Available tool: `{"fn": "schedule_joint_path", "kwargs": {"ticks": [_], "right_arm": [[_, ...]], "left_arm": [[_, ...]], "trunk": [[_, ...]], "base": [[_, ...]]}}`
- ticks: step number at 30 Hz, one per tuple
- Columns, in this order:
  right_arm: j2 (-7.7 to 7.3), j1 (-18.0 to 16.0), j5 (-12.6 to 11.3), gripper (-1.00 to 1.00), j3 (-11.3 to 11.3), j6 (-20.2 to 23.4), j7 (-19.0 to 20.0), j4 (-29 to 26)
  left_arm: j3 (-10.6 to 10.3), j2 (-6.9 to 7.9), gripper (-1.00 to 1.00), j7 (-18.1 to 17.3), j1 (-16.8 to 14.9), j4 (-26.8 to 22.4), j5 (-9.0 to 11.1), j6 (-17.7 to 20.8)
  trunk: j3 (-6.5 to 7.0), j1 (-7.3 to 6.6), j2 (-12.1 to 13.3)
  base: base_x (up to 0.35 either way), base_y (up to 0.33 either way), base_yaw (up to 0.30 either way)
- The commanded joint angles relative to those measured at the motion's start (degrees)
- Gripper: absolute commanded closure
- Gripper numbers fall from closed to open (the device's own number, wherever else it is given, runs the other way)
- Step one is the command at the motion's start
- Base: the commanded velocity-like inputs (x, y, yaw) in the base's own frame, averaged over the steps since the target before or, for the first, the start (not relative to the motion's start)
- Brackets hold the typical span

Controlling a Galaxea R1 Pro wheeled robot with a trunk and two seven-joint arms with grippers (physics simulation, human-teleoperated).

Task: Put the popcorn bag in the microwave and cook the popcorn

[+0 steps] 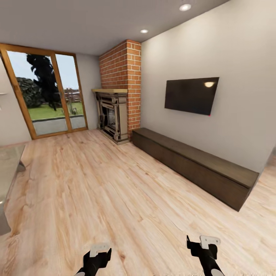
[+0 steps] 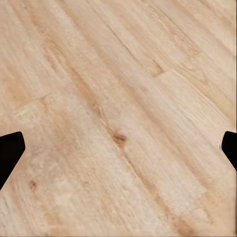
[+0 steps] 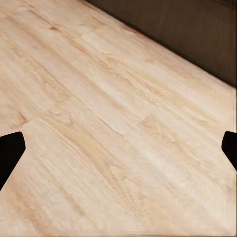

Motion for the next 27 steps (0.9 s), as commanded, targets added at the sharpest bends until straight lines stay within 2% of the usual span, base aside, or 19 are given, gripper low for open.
{"fn": "schedule_joint_path", "kwargs": {"ticks": [1,22,27], "right_arm": [[-0.01,-0.1,-0.1,-1.00,0.0,-0.2,-0.2,0.0],[-0.18,-0.2,-0.4,-1.00,-0.3,-0.1,-0.2,0.1],[-0.10,-0.1,-0.1,-1.00,-0.2,-0.2,-0.2,0.0]], "left_arm": [[0.2,-0.04,-1.00,0.0,0.0,0.0,0.1,-0.2],[0.2,-0.30,-1.00,0.0,0.0,0.1,0.1,-0.2],[0.2,-0.30,-1.00,0.0,0.0,0.1,0.1,-0.2]], "trunk": [[-0.06,0.00,0.0],[-0.32,0.00,0.0],[-0.47,0.00,0.0]], "base": [[0.000,0.000,-0.300],[0.000,0.000,-0.298],[0.180,-0.060,-0.292]]}}
